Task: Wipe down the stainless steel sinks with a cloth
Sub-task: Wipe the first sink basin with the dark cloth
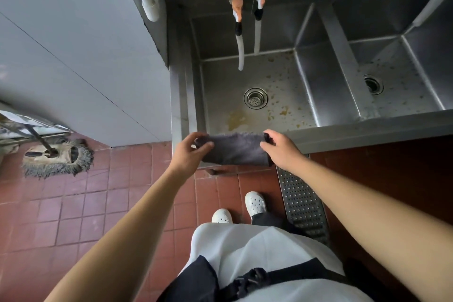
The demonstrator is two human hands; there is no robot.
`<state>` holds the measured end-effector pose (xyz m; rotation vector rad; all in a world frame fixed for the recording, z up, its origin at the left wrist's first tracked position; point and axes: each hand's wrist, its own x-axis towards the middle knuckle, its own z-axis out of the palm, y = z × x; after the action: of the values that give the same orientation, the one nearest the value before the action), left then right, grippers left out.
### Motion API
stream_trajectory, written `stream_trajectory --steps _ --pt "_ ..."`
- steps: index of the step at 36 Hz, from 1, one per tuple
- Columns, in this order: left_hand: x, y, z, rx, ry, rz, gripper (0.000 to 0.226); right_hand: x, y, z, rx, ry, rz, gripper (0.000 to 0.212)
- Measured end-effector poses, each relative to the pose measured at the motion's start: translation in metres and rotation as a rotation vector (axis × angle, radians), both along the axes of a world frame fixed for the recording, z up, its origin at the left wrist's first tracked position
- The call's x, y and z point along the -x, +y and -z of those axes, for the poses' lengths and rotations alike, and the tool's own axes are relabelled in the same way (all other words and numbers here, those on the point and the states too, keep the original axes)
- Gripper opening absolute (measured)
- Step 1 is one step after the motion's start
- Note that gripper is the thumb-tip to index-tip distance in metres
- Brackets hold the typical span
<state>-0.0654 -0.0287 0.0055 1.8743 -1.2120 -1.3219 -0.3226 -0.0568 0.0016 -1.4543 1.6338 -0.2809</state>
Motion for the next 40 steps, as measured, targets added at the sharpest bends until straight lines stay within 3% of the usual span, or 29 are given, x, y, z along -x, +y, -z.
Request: stream_trajectory --steps 3,7,10,13,16,20,23,25,28,34,40 --pt "-0.005 0.002 0.005 -0.059 -0.078 0.151 0.062 0.0 0.003 -0.002 -0.013 -0.022 0.003 0.028" --pt "-0.008 0.005 -0.008 0.053 -0.051 0.06 0.05 0.0 0.005 -0.018 0.034 -0.131 0.038 0.03" --pt "-0.015 0.004 -0.035 0.101 0.212 -0.069 0.04 0.004 0.0 -0.041 0.042 -0.336 0.11 0.016" --pt "-0.028 0.002 -0.058 0.084 0.57 -0.095 0.029 0.011 -0.007 -0.061 -0.048 -0.589 0.221 0.02" --pt "-0.029 0.003 -0.057 -0.043 0.719 -0.103 0.019 0.011 -0.012 -0.056 -0.19 -0.657 0.269 0.026" --pt "-0.017 0.017 -0.028 -0.293 0.68 -0.099 0.031 0.003 0.0 -0.031 -0.461 -0.65 0.34 0.04" --pt "-0.01 0.03 -0.006 -0.34 0.644 -0.114 0.052 -0.003 0.015 -0.017 -0.518 -0.507 0.354 0.045" --pt "-0.003 0.038 0.003 -0.344 0.614 -0.144 0.048 -0.007 0.021 -0.012 -0.512 -0.432 0.372 0.051" --pt "0.01 0.046 0.008 -0.299 0.517 -0.172 0.048 -0.013 0.025 -0.01 -0.461 -0.374 0.386 0.048" --pt "0.027 0.053 0.012 -0.128 0.336 -0.24 0.059 -0.012 0.029 -0.007 -0.453 -0.42 0.439 0.015" --pt "0.042 0.044 -0.002 0.02 0.198 -0.2 0.048 -0.014 0.037 -0.013 -0.183 -0.295 0.287 0.024"
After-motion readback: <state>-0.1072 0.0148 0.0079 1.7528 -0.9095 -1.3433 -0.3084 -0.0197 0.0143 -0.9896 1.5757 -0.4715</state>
